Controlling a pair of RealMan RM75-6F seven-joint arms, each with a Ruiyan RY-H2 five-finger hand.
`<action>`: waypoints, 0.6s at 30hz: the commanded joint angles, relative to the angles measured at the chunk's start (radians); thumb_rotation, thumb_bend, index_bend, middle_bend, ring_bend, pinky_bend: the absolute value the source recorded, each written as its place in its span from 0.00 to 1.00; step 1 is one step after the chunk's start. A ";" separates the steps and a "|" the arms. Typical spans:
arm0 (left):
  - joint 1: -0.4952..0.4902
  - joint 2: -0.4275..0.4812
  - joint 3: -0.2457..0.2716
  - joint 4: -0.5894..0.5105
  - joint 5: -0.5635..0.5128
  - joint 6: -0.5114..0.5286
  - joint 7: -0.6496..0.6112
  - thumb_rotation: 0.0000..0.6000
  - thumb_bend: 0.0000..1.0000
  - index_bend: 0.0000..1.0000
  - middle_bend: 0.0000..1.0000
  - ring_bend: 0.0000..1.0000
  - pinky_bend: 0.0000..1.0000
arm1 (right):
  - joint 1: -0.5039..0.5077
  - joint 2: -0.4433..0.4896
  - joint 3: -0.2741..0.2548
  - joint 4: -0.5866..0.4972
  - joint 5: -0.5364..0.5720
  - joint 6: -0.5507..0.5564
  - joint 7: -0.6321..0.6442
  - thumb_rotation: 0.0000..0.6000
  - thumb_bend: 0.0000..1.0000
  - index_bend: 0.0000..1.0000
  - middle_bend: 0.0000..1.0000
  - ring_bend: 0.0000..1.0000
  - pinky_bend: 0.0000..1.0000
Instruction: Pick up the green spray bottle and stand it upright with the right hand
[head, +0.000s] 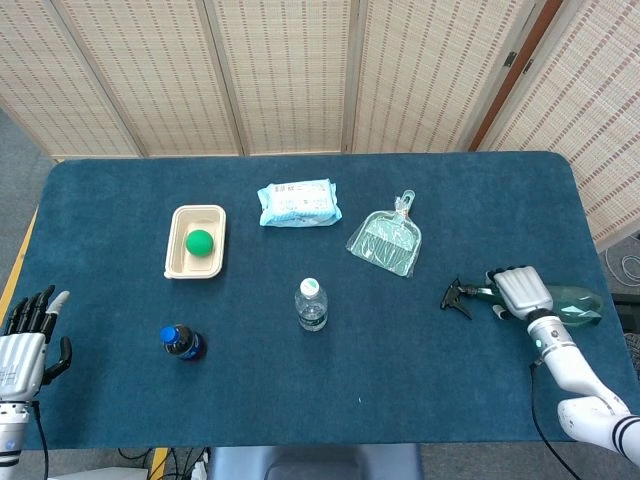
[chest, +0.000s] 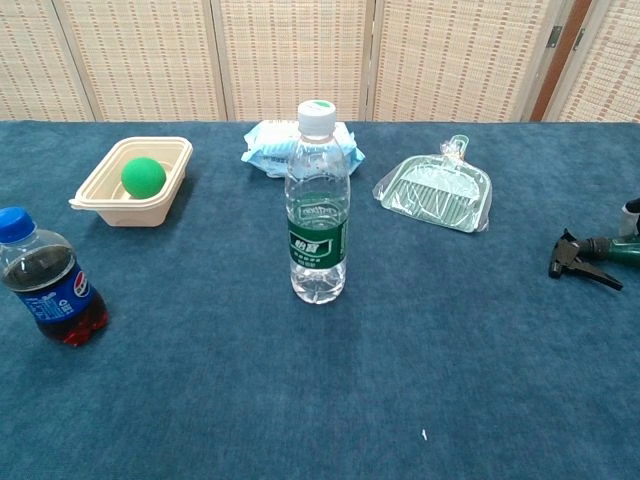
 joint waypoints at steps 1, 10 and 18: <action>-0.001 0.004 -0.002 -0.005 -0.001 -0.002 0.003 1.00 0.61 0.06 0.01 0.00 0.00 | -0.004 0.011 0.006 -0.020 -0.003 0.016 -0.004 1.00 0.29 0.59 0.60 0.54 0.52; -0.032 0.020 -0.014 -0.044 -0.011 -0.043 0.045 1.00 0.61 0.06 0.01 0.00 0.00 | -0.035 0.099 0.032 -0.174 -0.008 0.120 -0.035 1.00 0.29 0.59 0.60 0.54 0.52; -0.053 0.041 -0.014 -0.091 -0.013 -0.074 0.088 1.00 0.61 0.06 0.01 0.00 0.00 | -0.099 0.140 0.056 -0.279 -0.081 0.283 0.111 1.00 0.29 0.59 0.60 0.54 0.52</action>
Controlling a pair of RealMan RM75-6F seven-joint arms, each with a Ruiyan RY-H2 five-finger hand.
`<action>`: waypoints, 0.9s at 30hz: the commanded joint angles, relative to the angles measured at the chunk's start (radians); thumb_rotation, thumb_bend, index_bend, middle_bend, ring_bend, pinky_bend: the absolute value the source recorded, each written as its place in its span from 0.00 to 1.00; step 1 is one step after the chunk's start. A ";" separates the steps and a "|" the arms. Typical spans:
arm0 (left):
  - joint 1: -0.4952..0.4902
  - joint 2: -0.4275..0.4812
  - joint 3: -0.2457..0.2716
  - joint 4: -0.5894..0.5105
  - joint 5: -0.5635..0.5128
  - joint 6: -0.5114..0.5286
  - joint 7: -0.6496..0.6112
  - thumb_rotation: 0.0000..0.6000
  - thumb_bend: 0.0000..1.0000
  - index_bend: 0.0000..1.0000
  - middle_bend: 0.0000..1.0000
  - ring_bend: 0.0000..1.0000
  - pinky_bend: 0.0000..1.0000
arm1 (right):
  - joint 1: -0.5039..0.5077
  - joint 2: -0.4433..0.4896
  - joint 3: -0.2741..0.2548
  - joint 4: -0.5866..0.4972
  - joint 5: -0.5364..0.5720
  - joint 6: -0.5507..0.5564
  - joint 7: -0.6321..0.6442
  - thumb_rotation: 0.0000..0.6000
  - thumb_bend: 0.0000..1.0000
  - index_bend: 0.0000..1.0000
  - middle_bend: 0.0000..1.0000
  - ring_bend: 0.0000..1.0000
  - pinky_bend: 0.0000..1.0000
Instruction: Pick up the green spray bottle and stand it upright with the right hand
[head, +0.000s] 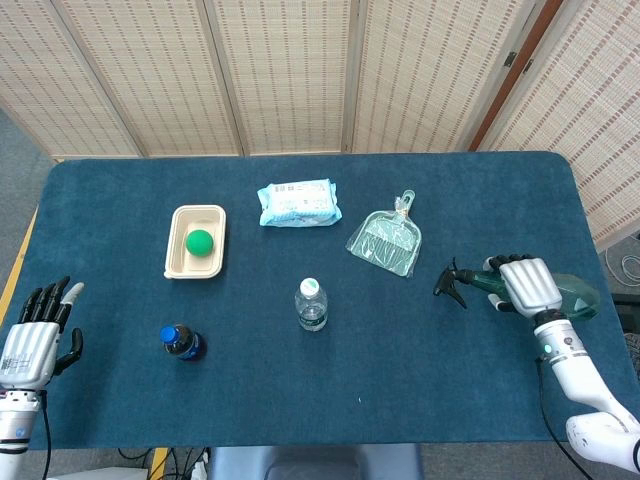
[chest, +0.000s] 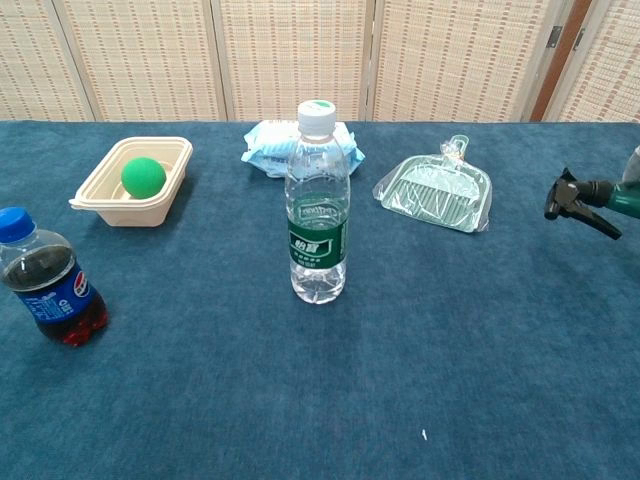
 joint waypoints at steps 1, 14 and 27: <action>-0.009 0.008 0.000 -0.013 -0.003 -0.015 0.009 1.00 0.61 0.06 0.01 0.00 0.00 | -0.046 0.030 0.008 -0.057 -0.048 0.083 0.071 1.00 0.29 0.59 0.60 0.54 0.52; -0.041 0.023 0.010 -0.043 -0.001 -0.066 0.024 1.00 0.61 0.06 0.01 0.00 0.00 | -0.204 0.010 0.018 -0.086 -0.153 0.400 0.325 1.00 0.29 0.59 0.60 0.54 0.52; -0.053 0.008 0.024 -0.029 0.001 -0.087 0.014 1.00 0.61 0.06 0.01 0.00 0.00 | -0.309 -0.119 0.046 0.063 -0.224 0.639 0.662 1.00 0.29 0.59 0.60 0.54 0.52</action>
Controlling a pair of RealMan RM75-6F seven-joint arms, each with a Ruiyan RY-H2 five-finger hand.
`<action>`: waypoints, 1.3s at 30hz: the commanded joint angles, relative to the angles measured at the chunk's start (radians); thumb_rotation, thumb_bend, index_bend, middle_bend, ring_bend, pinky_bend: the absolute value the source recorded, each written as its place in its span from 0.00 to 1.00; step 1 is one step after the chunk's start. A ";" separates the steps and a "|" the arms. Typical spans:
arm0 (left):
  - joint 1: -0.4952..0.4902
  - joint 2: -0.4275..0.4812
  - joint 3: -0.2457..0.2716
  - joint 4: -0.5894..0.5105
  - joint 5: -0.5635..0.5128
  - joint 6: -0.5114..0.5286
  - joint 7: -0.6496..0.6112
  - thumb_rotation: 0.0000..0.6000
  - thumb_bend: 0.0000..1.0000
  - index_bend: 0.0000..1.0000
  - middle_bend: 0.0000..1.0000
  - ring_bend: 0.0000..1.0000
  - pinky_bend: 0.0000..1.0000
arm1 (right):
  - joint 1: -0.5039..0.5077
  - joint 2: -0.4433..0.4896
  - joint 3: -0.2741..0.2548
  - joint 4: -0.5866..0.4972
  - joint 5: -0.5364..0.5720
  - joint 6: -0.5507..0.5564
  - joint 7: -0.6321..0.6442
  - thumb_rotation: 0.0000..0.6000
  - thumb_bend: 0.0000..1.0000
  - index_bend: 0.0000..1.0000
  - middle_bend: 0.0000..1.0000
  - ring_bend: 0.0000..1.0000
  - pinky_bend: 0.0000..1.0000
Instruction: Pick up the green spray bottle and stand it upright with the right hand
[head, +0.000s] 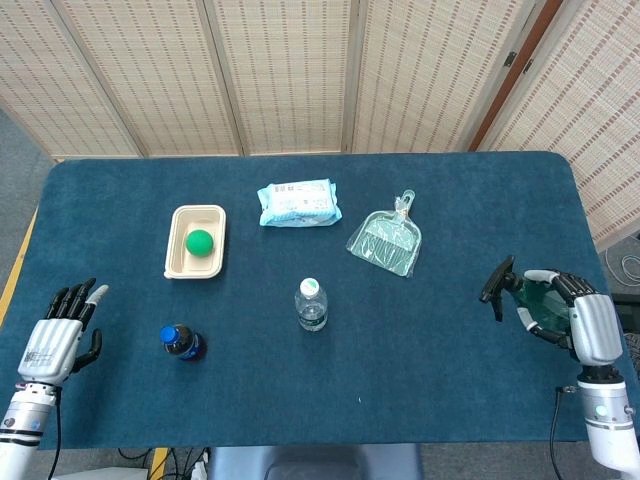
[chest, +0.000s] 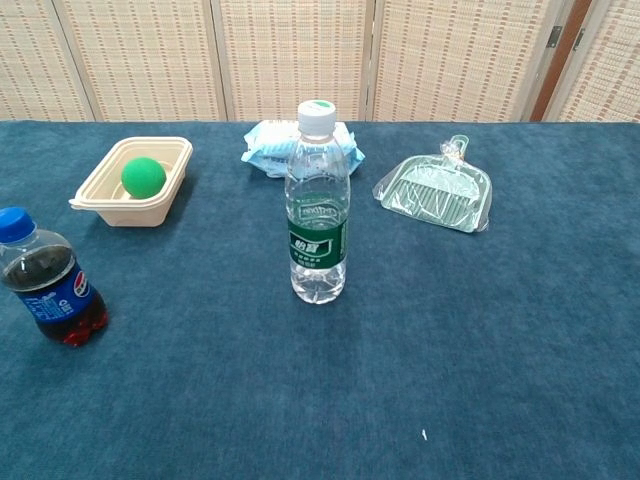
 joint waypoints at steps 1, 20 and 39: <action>-0.002 -0.005 0.001 0.006 0.003 0.000 -0.005 1.00 0.61 0.06 0.01 0.00 0.00 | -0.028 -0.055 0.025 0.053 -0.032 0.074 0.143 1.00 0.29 0.59 0.60 0.54 0.52; 0.017 -0.005 0.020 0.028 0.014 0.026 -0.032 1.00 0.61 0.06 0.01 0.00 0.00 | 0.014 -0.320 0.109 0.391 -0.010 0.120 0.613 1.00 0.28 0.59 0.61 0.55 0.52; 0.021 -0.012 0.028 0.048 0.013 0.023 -0.044 1.00 0.61 0.06 0.01 0.00 0.00 | 0.006 -0.470 0.128 0.603 0.025 0.119 0.902 1.00 0.28 0.59 0.61 0.55 0.52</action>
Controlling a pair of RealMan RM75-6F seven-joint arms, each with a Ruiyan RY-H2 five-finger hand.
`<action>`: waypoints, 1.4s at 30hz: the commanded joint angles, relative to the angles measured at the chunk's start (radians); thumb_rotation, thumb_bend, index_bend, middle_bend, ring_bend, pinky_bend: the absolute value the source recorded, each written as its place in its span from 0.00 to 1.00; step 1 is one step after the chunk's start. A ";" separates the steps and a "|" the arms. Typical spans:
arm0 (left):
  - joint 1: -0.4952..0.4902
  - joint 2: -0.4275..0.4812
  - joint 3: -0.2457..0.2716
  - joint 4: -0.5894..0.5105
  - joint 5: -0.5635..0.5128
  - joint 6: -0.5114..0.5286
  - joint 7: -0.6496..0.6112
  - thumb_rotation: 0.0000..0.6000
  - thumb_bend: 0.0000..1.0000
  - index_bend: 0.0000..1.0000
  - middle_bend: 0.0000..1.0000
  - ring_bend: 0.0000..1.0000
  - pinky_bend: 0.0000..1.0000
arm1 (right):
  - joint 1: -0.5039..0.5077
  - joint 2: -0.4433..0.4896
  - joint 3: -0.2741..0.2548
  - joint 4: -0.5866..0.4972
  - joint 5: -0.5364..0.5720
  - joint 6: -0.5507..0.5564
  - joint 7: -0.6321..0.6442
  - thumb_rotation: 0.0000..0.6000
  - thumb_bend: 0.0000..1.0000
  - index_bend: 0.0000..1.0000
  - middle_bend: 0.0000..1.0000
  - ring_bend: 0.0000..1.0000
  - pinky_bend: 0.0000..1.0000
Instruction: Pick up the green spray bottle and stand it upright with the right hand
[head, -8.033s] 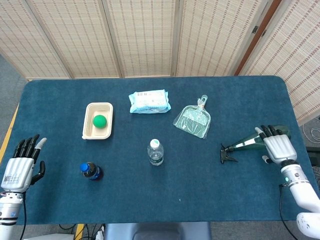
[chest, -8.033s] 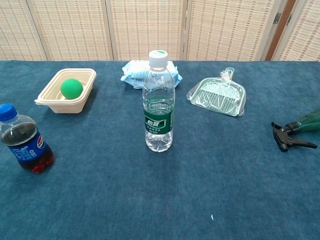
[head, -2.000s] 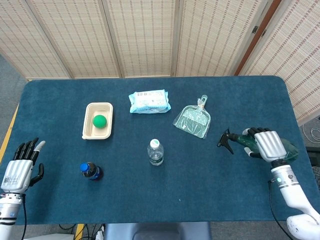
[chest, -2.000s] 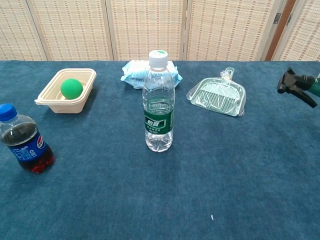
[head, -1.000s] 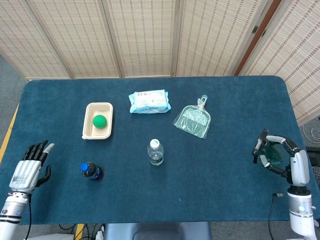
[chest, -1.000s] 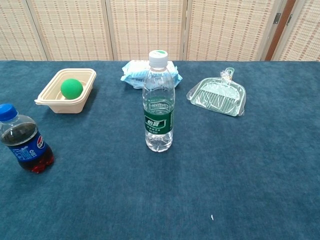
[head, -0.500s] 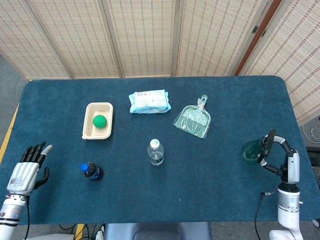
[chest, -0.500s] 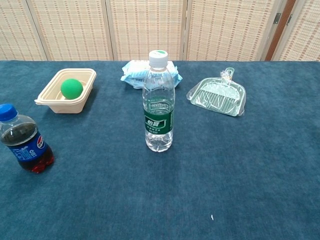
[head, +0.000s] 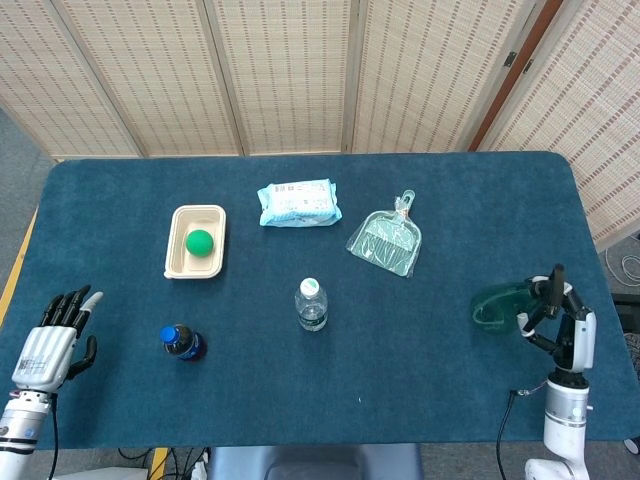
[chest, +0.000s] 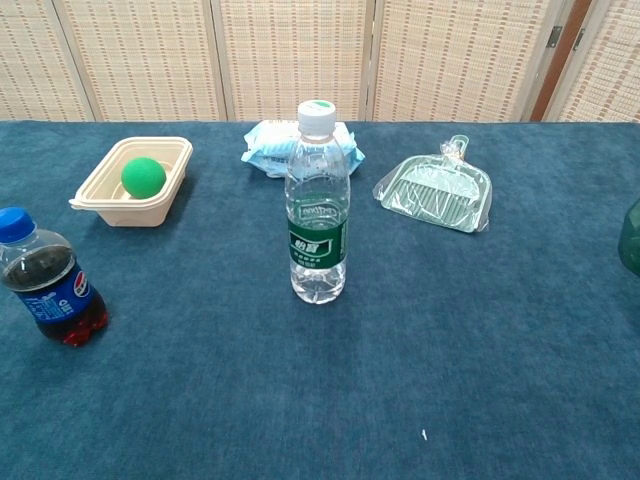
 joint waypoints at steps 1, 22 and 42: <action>0.000 -0.003 0.001 0.004 -0.001 -0.003 -0.001 1.00 0.61 0.06 0.01 0.00 0.00 | -0.005 -0.024 0.003 0.035 0.008 -0.002 0.052 1.00 0.28 0.59 0.61 0.55 0.52; 0.007 -0.012 0.007 0.016 -0.003 -0.002 -0.004 1.00 0.61 0.06 0.01 0.00 0.00 | 0.005 -0.158 -0.002 0.278 0.036 -0.079 0.268 1.00 0.28 0.59 0.61 0.55 0.52; 0.027 -0.011 0.013 0.013 0.005 0.025 -0.003 1.00 0.61 0.06 0.01 0.00 0.00 | -0.011 -0.202 -0.055 0.369 0.014 -0.119 0.327 1.00 0.28 0.59 0.61 0.55 0.52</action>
